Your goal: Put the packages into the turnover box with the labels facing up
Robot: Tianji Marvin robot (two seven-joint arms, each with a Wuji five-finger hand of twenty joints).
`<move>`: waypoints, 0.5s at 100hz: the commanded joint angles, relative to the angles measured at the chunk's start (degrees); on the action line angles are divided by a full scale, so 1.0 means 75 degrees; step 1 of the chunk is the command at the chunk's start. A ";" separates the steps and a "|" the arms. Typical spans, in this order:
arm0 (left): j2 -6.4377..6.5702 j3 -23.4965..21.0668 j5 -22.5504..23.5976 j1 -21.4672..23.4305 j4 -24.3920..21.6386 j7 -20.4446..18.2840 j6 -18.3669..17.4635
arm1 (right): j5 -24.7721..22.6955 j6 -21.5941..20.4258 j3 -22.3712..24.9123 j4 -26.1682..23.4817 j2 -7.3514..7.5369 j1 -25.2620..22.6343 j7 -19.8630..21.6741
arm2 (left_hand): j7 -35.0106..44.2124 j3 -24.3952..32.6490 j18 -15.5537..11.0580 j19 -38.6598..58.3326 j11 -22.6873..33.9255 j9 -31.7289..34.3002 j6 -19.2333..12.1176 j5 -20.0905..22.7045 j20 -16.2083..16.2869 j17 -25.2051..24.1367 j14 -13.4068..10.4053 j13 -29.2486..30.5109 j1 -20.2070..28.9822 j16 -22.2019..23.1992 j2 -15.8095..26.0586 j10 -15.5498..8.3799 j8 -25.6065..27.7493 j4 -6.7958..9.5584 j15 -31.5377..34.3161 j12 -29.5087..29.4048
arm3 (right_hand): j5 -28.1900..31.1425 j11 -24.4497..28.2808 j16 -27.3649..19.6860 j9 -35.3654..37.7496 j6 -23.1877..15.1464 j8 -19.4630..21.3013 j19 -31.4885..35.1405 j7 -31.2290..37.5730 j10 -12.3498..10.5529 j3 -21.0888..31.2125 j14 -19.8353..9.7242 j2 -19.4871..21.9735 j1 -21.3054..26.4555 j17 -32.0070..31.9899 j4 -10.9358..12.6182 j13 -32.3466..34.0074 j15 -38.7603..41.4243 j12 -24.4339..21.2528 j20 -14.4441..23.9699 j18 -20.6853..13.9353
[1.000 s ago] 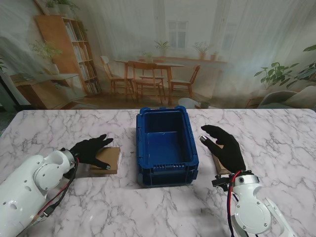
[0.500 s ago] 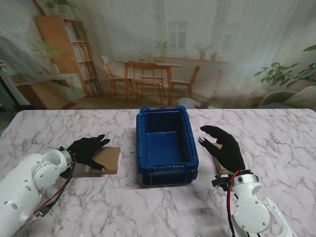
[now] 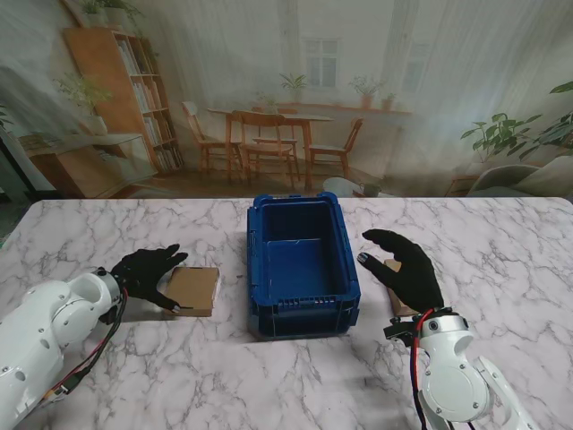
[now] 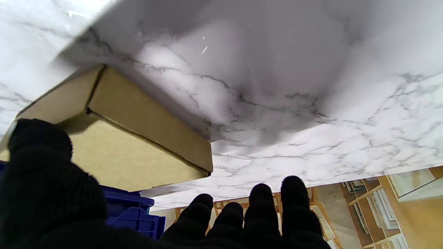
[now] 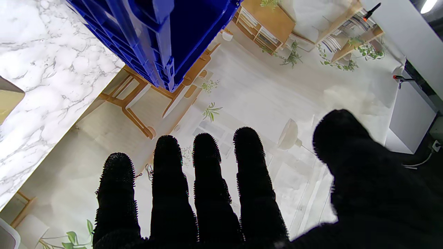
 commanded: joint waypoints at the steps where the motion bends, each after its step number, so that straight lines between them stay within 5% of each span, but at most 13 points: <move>1: 0.0028 0.0112 0.0045 -0.0090 0.0125 -0.0091 0.0012 | 0.0033 0.0049 -0.0016 0.0025 0.0010 -0.0004 0.0018 | -0.0142 0.0115 -0.0067 0.0172 -0.0206 -0.0375 0.0002 -0.0198 -0.0092 -0.0100 -0.0203 -0.0016 -0.0122 0.0045 -0.0284 -0.0134 -0.0135 -0.0140 -0.0149 -0.0139 | -0.0158 0.0195 0.0073 0.0042 -0.0192 0.0191 -0.0150 0.0088 -0.0196 0.0267 -0.0219 -0.0191 0.0072 -0.0120 0.0007 0.0052 0.0152 0.0038 -0.0051 0.0072; 50: 0.0001 0.0305 -0.0707 -0.0290 0.0331 -0.0524 -0.0104 | -0.0053 0.0044 0.0029 0.0025 0.0025 -0.0040 0.0038 | -0.0116 0.0018 0.0092 0.0151 -0.0104 -0.0325 -0.0126 -0.0228 -0.0061 -0.0066 -0.0244 0.0133 -0.0547 0.0058 -0.0061 -0.0272 -0.0159 -0.0223 -0.0169 0.0159 | -0.0223 0.0210 0.0088 -0.0014 -0.0157 0.0178 -0.0432 0.0080 -0.0228 0.0506 -0.0229 -0.0556 0.0039 -0.0135 -0.0055 0.0029 0.0137 0.0066 -0.0007 0.0091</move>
